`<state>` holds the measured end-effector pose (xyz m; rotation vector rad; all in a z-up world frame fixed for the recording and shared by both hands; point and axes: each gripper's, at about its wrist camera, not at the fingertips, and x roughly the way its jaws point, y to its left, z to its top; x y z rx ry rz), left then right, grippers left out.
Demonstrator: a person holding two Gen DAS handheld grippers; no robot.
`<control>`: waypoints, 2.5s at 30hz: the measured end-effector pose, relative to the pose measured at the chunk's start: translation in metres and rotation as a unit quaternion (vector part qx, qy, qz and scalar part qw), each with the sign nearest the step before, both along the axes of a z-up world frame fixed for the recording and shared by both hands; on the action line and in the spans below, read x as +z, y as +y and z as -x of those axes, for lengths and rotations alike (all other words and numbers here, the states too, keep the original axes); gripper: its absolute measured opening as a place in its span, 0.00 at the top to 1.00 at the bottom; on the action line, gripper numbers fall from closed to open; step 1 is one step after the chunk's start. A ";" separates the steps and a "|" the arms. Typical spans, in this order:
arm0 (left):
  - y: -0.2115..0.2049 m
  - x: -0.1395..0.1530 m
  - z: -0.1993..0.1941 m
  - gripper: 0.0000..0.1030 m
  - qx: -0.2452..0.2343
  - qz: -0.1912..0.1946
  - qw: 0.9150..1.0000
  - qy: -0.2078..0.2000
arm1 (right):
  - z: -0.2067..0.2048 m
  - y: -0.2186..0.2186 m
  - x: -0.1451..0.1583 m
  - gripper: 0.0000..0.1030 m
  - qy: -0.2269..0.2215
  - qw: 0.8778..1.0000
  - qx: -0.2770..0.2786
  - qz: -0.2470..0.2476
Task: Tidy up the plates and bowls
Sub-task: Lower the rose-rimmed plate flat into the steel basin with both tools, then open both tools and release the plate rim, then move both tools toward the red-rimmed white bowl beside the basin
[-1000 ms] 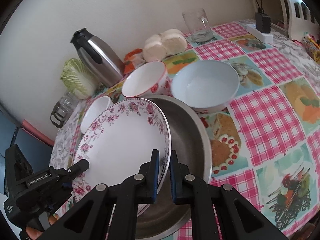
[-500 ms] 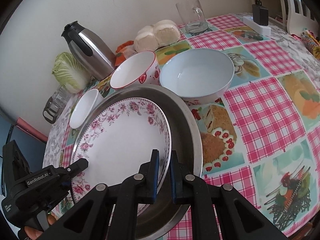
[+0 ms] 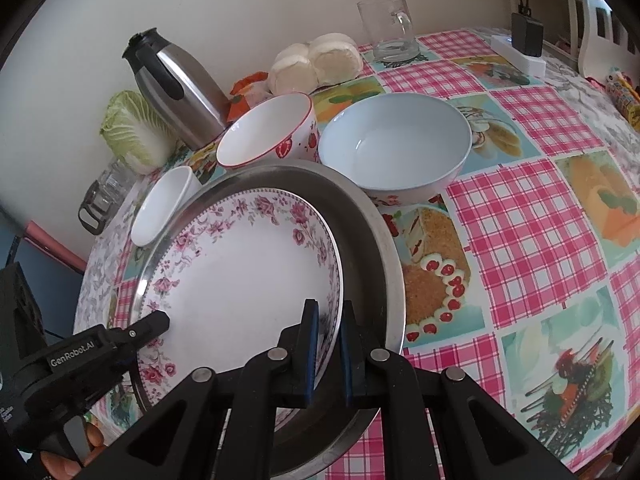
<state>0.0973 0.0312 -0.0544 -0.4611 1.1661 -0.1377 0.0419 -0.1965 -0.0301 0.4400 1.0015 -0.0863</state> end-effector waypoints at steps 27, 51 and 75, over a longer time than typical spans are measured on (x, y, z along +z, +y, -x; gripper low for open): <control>-0.012 0.030 0.004 0.44 -0.029 -0.069 0.996 -0.043 | 0.009 0.002 0.019 0.90 -0.029 0.999 0.009 0.039; -0.011 0.038 0.006 0.11 -0.011 -0.189 0.980 -0.068 | 0.013 0.011 0.026 0.15 -0.051 0.994 0.028 0.095; 0.001 0.061 0.003 0.01 0.007 -0.148 0.980 -0.136 | 0.014 -0.007 0.030 0.00 -0.044 0.995 0.003 0.091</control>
